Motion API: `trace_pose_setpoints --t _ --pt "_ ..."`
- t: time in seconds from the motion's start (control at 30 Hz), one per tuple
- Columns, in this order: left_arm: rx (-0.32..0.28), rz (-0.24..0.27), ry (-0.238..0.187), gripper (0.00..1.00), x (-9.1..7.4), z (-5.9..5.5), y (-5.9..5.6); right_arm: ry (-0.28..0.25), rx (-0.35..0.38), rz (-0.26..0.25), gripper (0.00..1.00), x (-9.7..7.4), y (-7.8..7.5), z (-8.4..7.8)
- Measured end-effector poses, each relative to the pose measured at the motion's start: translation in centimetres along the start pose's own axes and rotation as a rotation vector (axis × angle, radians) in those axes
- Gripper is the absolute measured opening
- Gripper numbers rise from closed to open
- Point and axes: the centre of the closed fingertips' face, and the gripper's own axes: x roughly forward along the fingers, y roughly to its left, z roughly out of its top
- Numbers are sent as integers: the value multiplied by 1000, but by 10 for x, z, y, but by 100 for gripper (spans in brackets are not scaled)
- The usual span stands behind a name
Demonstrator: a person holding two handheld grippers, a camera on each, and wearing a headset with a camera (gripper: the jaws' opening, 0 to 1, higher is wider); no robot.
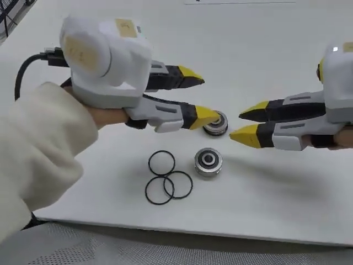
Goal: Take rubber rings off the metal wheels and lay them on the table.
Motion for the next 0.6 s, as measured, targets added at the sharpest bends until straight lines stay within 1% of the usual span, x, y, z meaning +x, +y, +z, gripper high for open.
trace_pose_setpoints --t 0.1,0.23,0.3,0.4,0.53,0.6 --pt "-6 -7 4 36 9 -7 -1 21 4 1 26 7 -4 -7" --pt "-1 -18 22 33 18 -16 -3 32 1 8 25 13 -5 -10" --pt "-3 -19 26 31 20 -19 -3 35 -4 12 24 16 -6 -11" --pt "-21 -11 31 27 22 -25 -2 47 -22 9 24 21 -7 -14" --pt "-4 -2 54 22 24 -34 -4 38 -49 9 21 23 -7 -13" --pt "-14 -18 58 20 25 -37 -7 31 -51 6 20 24 -8 -12"
